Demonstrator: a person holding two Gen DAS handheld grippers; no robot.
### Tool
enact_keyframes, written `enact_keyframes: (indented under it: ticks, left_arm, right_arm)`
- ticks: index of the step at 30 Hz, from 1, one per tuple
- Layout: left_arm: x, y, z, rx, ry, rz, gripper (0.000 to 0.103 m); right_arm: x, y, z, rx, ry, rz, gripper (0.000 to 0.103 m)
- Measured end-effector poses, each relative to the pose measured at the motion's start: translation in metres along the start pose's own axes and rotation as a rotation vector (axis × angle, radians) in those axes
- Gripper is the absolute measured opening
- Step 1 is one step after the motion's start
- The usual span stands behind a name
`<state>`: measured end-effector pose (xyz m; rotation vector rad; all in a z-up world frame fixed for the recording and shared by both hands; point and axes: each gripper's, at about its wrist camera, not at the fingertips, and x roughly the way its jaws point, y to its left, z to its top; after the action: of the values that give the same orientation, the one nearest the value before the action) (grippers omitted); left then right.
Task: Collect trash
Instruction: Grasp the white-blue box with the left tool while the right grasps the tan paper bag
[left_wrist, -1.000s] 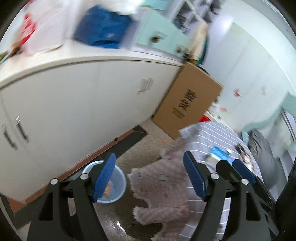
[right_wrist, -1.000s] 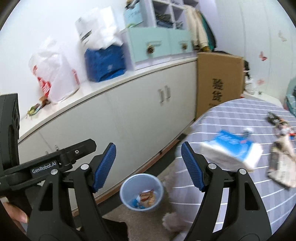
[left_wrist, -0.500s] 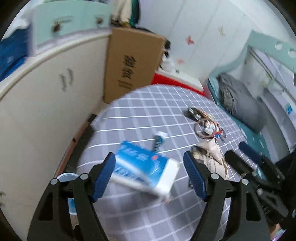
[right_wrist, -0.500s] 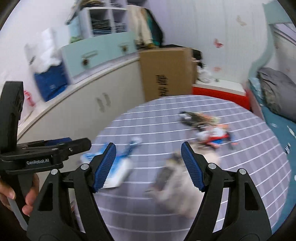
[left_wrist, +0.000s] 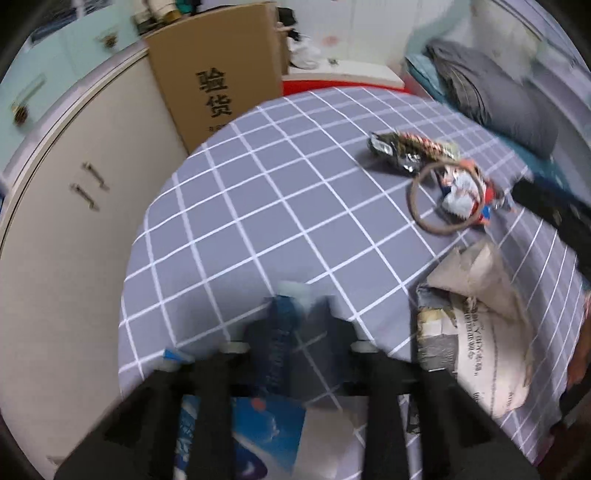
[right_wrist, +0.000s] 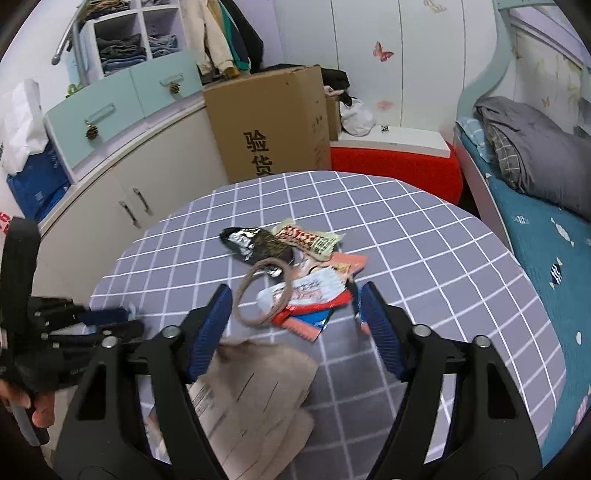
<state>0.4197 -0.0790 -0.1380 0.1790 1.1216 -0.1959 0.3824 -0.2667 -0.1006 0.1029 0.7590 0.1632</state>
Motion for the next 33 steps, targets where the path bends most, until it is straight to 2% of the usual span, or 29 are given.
enact_keyframes:
  ticks: [2,4,7,9,11,12,16,18,24,31,33]
  left_arm:
    - [-0.001,0.000,0.006,-0.016,-0.046,-0.018,0.018]
    - [-0.007,0.004,0.012,-0.053,-0.094,-0.042,0.018]
    - [-0.018,0.009,0.020,-0.119,-0.171,-0.057,0.018]
    - [-0.028,0.011,0.024,-0.156,-0.220,-0.067,0.018]
    - [-0.039,0.015,0.024,-0.186,-0.267,-0.097,0.018]
    - [-0.044,0.016,0.023,-0.196,-0.286,-0.114,0.018]
    - [-0.072,0.020,0.020,-0.214,-0.375,-0.220,0.018]
    - [-0.085,0.024,0.016,-0.234,-0.405,-0.239,0.018]
    - [-0.122,0.042,-0.009,-0.252,-0.463,-0.244,0.018]
    - [-0.153,0.084,-0.055,-0.320,-0.494,-0.244,0.018]
    - [-0.160,0.099,-0.072,-0.349,-0.499,-0.238,0.018]
  right_arm:
    - [0.012,-0.002,0.005,0.004,0.022,0.010,0.050]
    - [0.024,-0.001,0.008,-0.005,0.043,0.017,0.048]
    - [0.038,0.002,0.011,-0.007,0.072,0.024,0.034]
    - [0.047,0.002,0.012,-0.004,0.100,0.032,0.030]
    - [0.050,0.002,0.012,-0.007,0.118,0.027,0.010]
    - [0.050,0.002,0.012,-0.005,0.116,0.034,0.008]
    - [0.022,0.007,0.018,-0.010,0.033,0.035,0.006]
    - [0.000,0.015,0.024,-0.025,-0.023,0.034,0.006]
    - [-0.057,0.061,0.034,-0.102,-0.123,0.082,0.006]
    - [-0.092,0.133,0.025,-0.184,-0.136,0.207,0.006]
    - [-0.098,0.157,0.019,-0.221,-0.140,0.220,0.006]
